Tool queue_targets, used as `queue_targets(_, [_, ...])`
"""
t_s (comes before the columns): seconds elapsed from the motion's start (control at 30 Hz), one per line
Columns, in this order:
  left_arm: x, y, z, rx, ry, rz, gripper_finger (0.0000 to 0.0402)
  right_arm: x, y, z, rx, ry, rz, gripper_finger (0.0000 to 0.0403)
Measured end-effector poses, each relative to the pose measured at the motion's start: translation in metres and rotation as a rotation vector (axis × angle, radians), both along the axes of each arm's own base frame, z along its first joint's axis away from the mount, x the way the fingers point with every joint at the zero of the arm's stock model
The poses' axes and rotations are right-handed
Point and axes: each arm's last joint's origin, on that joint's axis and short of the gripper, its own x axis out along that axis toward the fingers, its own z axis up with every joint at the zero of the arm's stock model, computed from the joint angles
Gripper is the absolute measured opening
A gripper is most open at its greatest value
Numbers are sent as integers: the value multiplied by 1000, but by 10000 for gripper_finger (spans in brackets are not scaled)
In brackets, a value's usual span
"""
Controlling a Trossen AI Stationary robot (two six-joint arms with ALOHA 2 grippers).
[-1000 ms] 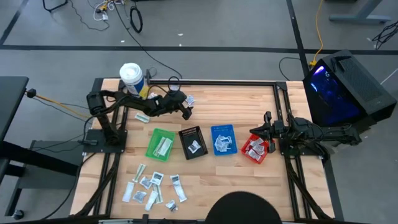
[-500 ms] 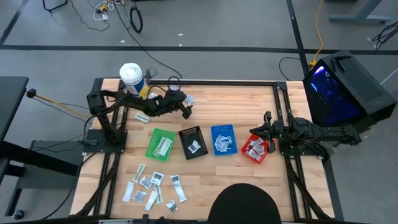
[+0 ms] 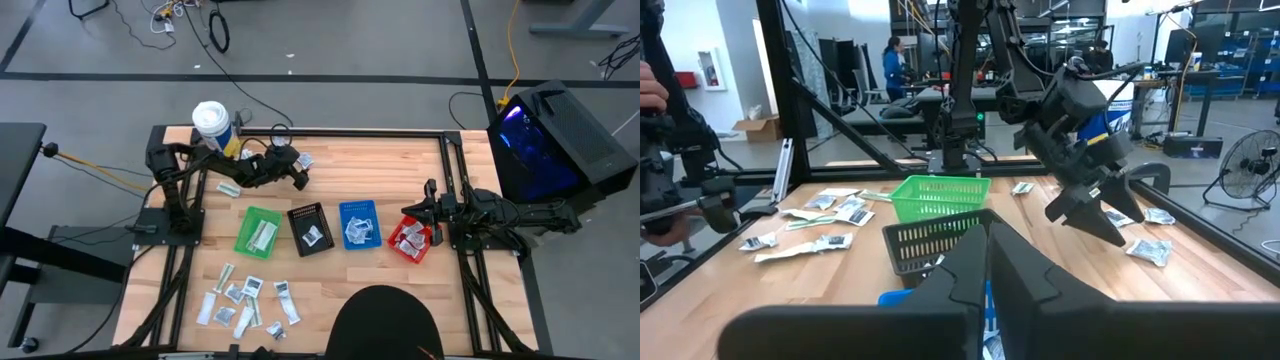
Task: Pick & Place First Aid Supplies
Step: Put the towelette pack into the black basket
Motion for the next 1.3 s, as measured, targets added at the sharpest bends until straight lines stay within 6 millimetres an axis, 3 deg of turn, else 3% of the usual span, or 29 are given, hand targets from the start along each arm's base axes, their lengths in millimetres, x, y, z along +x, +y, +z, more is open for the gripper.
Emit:
queue_targets(0.67, [20, 31, 33, -98, 104, -60, 397, 0, 0, 0, 0, 0, 0, 23])
queue_targets(1.3, [28, 35, 32, -124, 207, -105, 397, 0, 0, 0, 0, 0, 0, 23])
